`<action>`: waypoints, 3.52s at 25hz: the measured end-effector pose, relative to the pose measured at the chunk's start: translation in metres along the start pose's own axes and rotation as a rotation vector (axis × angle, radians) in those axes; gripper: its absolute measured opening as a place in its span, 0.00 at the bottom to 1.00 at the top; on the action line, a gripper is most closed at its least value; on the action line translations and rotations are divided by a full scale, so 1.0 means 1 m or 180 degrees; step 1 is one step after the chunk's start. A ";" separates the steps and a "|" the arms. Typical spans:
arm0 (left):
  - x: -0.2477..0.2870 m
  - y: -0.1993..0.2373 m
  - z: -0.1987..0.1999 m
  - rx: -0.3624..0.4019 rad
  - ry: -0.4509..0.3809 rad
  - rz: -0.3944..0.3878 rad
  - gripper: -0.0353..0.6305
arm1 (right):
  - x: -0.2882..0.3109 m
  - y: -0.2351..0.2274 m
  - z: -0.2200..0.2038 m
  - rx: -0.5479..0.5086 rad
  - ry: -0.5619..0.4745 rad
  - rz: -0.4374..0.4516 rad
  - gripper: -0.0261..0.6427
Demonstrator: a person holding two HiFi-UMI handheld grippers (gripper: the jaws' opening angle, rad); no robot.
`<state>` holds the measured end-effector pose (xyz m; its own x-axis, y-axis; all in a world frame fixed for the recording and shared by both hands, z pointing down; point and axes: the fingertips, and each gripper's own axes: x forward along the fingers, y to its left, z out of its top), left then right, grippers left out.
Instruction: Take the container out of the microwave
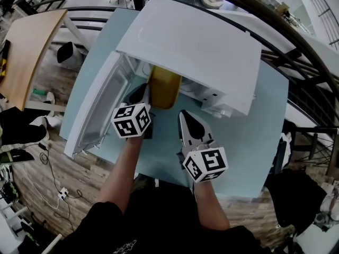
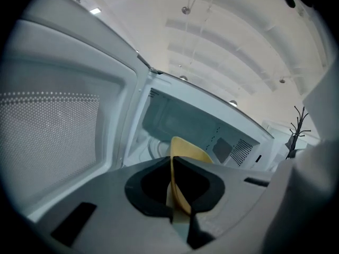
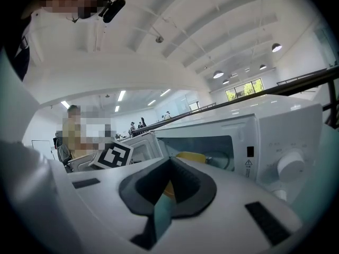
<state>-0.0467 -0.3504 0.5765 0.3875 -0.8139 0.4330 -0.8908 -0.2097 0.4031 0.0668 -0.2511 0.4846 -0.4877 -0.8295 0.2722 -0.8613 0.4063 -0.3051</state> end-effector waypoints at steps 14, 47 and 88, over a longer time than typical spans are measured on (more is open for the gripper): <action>-0.039 0.009 -0.023 0.0030 0.0093 -0.0071 0.09 | -0.010 0.025 -0.012 -0.0014 0.0031 -0.0062 0.05; -0.062 0.050 -0.101 0.0065 0.0329 -0.0091 0.09 | -0.018 0.038 -0.079 0.0111 0.0266 -0.0154 0.05; -0.100 0.051 -0.100 0.0386 0.0443 -0.0009 0.18 | -0.062 0.044 -0.064 0.0070 0.0096 -0.0424 0.05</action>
<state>-0.1071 -0.2256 0.6343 0.4115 -0.7322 0.5428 -0.9086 -0.2823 0.3079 0.0498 -0.1576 0.5125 -0.3737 -0.8634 0.3389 -0.9155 0.2847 -0.2841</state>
